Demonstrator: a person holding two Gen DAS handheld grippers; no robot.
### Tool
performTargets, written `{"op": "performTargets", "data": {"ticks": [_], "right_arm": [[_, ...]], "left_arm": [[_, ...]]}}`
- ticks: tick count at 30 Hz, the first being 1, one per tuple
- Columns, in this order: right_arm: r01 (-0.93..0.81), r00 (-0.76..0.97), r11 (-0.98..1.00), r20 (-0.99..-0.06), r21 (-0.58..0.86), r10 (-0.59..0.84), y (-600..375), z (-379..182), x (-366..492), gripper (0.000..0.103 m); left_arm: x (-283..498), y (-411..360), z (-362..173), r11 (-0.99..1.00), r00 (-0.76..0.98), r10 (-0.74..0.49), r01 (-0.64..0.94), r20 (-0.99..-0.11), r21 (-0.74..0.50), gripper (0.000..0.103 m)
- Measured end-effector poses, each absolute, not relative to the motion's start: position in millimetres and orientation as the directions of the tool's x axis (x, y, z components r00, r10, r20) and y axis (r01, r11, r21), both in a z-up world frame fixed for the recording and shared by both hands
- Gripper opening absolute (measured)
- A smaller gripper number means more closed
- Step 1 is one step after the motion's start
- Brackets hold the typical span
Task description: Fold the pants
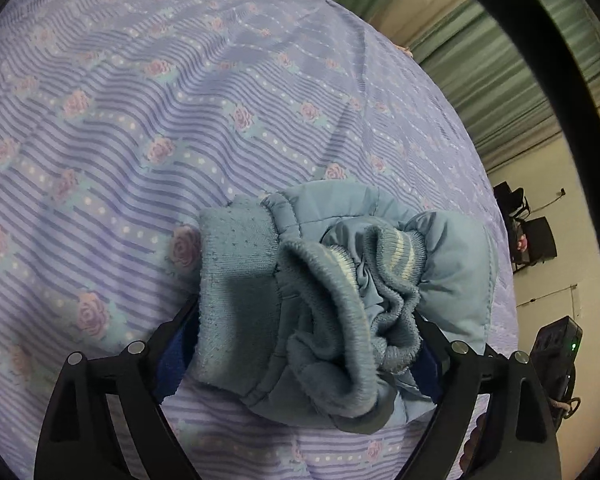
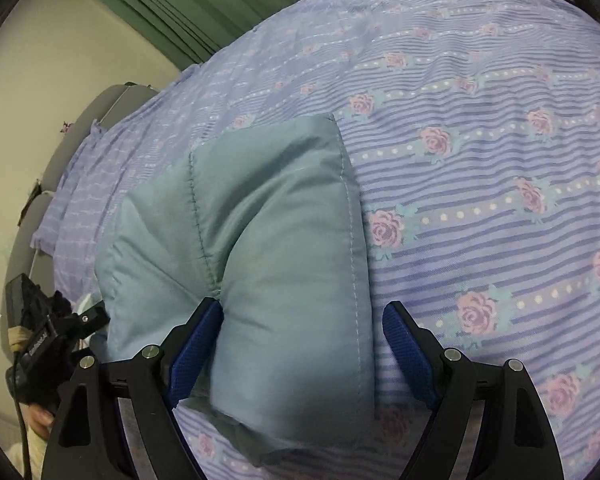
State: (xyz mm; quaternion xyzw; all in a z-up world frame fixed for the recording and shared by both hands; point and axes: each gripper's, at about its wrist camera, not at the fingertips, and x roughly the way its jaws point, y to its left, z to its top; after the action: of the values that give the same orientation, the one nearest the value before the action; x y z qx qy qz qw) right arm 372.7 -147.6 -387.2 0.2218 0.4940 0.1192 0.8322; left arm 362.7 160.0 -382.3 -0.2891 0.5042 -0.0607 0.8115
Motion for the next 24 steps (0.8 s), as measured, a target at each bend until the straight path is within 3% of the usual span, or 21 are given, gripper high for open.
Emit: {"op": "performTargets", "data": {"ticks": [2, 3, 5, 9, 13, 24], "right_arm": [[0.019, 0.486, 0.871, -0.766, 0.491, 0.421, -146, -388, 375, 0.073], [0.019, 0.485, 0.866, -0.762, 0.5, 0.429, -145, -389, 376, 0.064], [0.03, 0.483, 0.861, -0.762, 0.508, 0.432, -144, -387, 378, 0.061], [0.025, 0.486, 0.873, -0.769, 0.486, 0.414, -141, -375, 376, 0.049], [0.009, 0.503, 0.896, -0.776, 0.443, 0.379, -135, -352, 367, 0.044], [-0.029, 0.56, 0.93, -0.765, 0.367, 0.319, -123, -257, 301, 0.043]], "left_arm": [[367, 159, -387, 0.813, 0.485, -0.398, -0.207, -0.779, -0.545, 0.091], [370, 159, -388, 0.808, 0.484, -0.4, -0.214, -0.778, -0.549, 0.091], [373, 156, -387, 0.808, 0.486, -0.395, -0.221, -0.78, -0.547, 0.089], [372, 155, -374, 0.803, 0.486, -0.42, -0.195, -0.766, -0.564, 0.063], [368, 153, -361, 0.795, 0.492, -0.431, -0.189, -0.756, -0.576, 0.051], [303, 151, -274, 0.826, 0.522, -0.435, -0.094, -0.734, -0.556, 0.047]]}}
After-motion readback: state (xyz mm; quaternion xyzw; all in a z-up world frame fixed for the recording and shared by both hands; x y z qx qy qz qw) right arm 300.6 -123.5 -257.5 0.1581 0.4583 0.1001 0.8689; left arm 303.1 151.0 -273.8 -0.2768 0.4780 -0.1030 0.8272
